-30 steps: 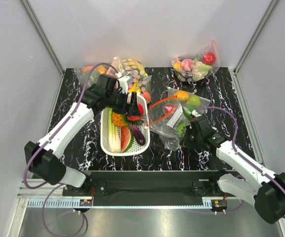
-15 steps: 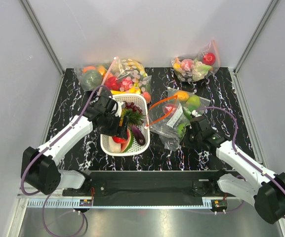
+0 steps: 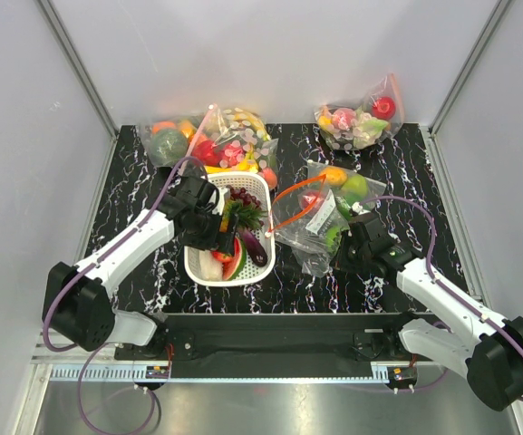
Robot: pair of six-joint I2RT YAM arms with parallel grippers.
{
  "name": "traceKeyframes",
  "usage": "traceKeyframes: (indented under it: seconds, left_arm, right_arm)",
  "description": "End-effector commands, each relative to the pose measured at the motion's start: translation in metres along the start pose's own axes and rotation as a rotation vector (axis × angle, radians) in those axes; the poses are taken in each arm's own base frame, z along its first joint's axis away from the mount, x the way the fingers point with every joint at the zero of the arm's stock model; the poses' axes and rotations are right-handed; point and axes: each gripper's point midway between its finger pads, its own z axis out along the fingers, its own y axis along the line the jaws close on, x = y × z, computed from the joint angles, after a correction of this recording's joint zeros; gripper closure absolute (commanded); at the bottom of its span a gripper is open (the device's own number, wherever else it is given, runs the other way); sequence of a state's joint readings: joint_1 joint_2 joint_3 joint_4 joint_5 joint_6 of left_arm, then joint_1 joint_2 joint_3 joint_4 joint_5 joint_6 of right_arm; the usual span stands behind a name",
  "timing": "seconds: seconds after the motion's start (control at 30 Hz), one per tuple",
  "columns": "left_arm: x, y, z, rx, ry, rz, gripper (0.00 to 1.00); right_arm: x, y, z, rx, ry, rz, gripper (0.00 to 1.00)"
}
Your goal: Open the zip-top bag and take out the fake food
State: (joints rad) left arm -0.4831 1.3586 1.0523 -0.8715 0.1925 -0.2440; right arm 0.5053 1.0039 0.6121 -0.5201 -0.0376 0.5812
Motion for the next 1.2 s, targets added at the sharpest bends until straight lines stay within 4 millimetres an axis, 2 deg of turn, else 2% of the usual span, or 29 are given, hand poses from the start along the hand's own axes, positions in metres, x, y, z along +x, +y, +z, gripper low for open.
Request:
traceKeyframes:
  seconds: [0.0,0.13,0.23,0.4,0.5,0.63,0.7,0.77,0.8,0.83,0.97,1.17]
  left_arm:
    - [-0.018,0.0,-0.006,-0.016,-0.063,0.007,0.05]
    - [-0.025,-0.002,-0.013,-0.013,-0.092,0.012,0.07]
    - [-0.046,-0.009,-0.027,-0.004,-0.156,0.023,0.09]
    - [-0.101,-0.036,-0.058,0.081,-0.329,0.043,0.12]
    - [-0.123,-0.054,-0.061,0.158,-0.372,0.043,0.14]
    - [-0.152,-0.074,-0.052,0.213,-0.37,0.055,0.2]
    - [-0.16,-0.086,-0.047,0.234,-0.373,0.08,0.23]
    - [-0.17,-0.096,-0.037,0.26,-0.362,0.091,0.3]
    - [-0.17,-0.101,-0.024,0.265,-0.332,0.099,0.33]
    - [-0.171,-0.105,-0.021,0.271,-0.321,0.103,0.36]
    - [-0.18,-0.137,-0.018,0.311,-0.324,0.161,0.41]
    - [-0.183,-0.16,0.008,0.336,-0.274,0.183,0.44]
  right_arm:
    - [-0.01,0.007,-0.004,-0.015,-0.034,-0.006,1.0]
    - [-0.009,0.008,-0.004,-0.018,-0.031,-0.011,1.0]
    - [-0.01,0.008,-0.004,-0.018,-0.033,-0.008,1.0]
    - [-0.009,0.008,-0.004,-0.019,-0.032,-0.011,1.0]
    - [-0.009,0.008,-0.004,-0.019,-0.032,-0.011,1.0]
    - [-0.01,0.008,-0.004,-0.021,-0.033,-0.013,1.0]
    - [-0.01,0.008,-0.004,-0.023,-0.033,-0.011,1.0]
    - [-0.01,0.008,-0.004,-0.024,-0.034,-0.013,1.0]
    - [-0.01,0.009,-0.004,-0.024,-0.034,-0.013,1.0]
    - [-0.01,0.008,-0.004,-0.022,-0.032,-0.013,1.0]
    - [-0.009,0.008,-0.005,-0.022,-0.034,-0.01,1.0]
    - [-0.009,0.008,-0.005,-0.022,-0.034,-0.01,1.0]
